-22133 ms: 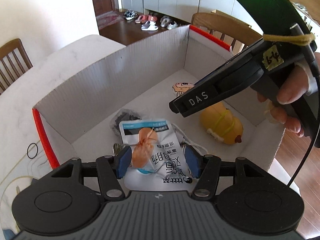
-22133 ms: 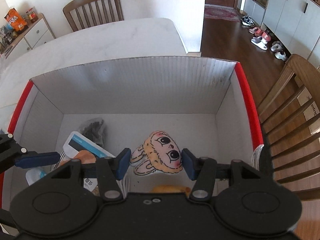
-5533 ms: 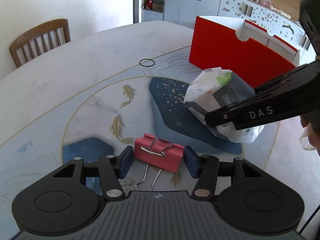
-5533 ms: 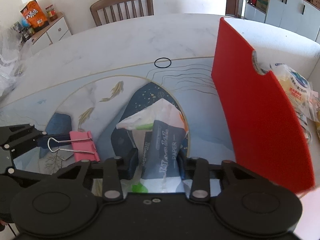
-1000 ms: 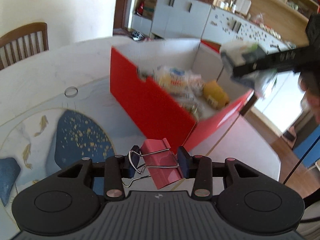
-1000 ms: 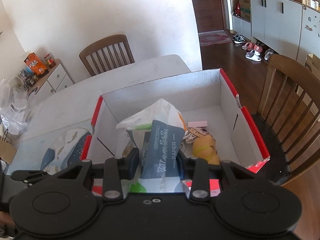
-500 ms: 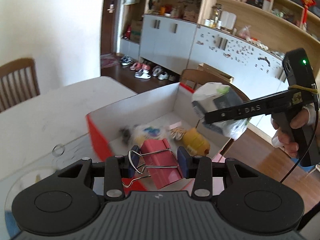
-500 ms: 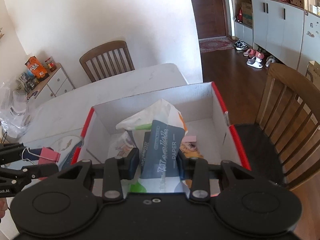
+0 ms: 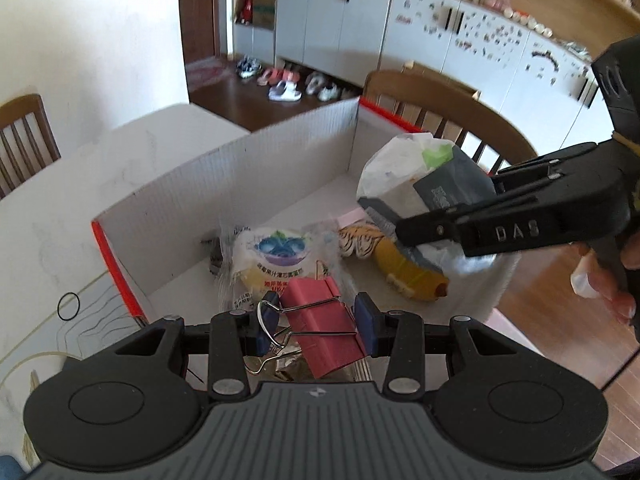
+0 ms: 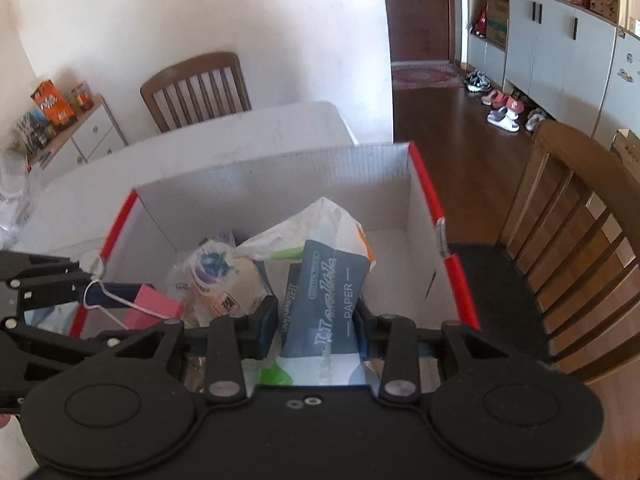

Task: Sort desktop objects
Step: 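Lower the binder clip and tissue pack into the box and open both tools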

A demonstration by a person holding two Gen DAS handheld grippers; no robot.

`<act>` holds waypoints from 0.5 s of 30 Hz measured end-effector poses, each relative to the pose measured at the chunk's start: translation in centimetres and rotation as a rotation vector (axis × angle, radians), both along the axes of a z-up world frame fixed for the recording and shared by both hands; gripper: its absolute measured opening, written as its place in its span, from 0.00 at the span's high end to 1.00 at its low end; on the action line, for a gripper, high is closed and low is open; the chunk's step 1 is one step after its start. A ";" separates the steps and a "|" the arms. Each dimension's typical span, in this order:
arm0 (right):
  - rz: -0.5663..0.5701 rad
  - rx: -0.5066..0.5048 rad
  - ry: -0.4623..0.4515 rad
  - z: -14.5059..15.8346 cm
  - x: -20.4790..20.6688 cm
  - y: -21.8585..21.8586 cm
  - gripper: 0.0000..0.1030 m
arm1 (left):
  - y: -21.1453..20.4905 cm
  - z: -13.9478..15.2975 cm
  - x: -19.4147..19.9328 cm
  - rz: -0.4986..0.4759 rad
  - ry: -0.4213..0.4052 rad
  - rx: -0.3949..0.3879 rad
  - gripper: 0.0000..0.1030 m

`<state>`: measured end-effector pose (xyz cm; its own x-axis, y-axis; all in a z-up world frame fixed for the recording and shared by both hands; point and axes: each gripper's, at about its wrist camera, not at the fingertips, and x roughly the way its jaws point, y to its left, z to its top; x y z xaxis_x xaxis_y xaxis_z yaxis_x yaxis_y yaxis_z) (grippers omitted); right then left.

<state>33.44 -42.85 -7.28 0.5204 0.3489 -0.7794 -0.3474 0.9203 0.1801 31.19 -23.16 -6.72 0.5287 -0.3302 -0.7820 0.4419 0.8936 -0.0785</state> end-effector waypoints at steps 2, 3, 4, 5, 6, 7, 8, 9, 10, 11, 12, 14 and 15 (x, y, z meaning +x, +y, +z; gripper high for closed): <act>0.016 -0.009 0.020 -0.7 0.2 0.4 0.64 | 0.0 -0.5 0.3 0.000 0.014 0.018 0.61; 0.021 -0.015 0.026 -1.0 0.2 0.6 0.64 | -0.1 -0.7 0.5 -0.001 0.022 0.026 0.61; 0.030 -0.020 0.033 -1.3 0.2 0.9 0.64 | -0.2 -0.9 0.6 0.001 0.030 0.034 0.61; 0.039 -0.027 0.038 -1.5 0.2 1.2 0.64 | -0.3 -1.1 0.7 0.004 0.038 0.039 0.61; 0.045 -0.035 0.042 -1.8 0.2 1.4 0.64 | -0.3 -1.3 0.8 0.006 0.048 0.041 0.61; 0.050 -0.041 0.045 -2.0 0.2 1.6 0.64 | -0.2 -1.5 1.0 0.008 0.061 0.040 0.61; 0.056 -0.047 0.050 -2.2 0.3 1.8 0.63 | -0.2 -1.7 1.0 0.007 0.066 0.042 0.61; 0.060 -0.052 0.051 -2.3 0.3 2.0 0.62 | -0.3 -1.8 1.0 0.002 0.066 0.048 0.61; 0.068 -0.054 0.047 -2.4 0.3 1.9 0.62 | -0.4 -1.9 1.1 -0.002 0.074 0.055 0.61; 0.076 -0.057 0.046 -2.4 0.3 2.1 0.61 | -0.4 -2.0 1.1 -0.006 0.081 0.057 0.60; 0.086 -0.059 0.048 -2.3 0.2 2.2 0.59 | -0.4 -2.1 1.1 -0.009 0.088 0.056 0.60; 0.109 -0.058 0.052 -2.2 0.1 2.4 0.55 | -0.3 -2.2 1.0 -0.016 0.094 0.046 0.60; 0.116 -0.062 0.049 -2.2 0.0 2.4 0.52 | -0.2 -2.1 1.0 -0.016 0.090 0.041 0.59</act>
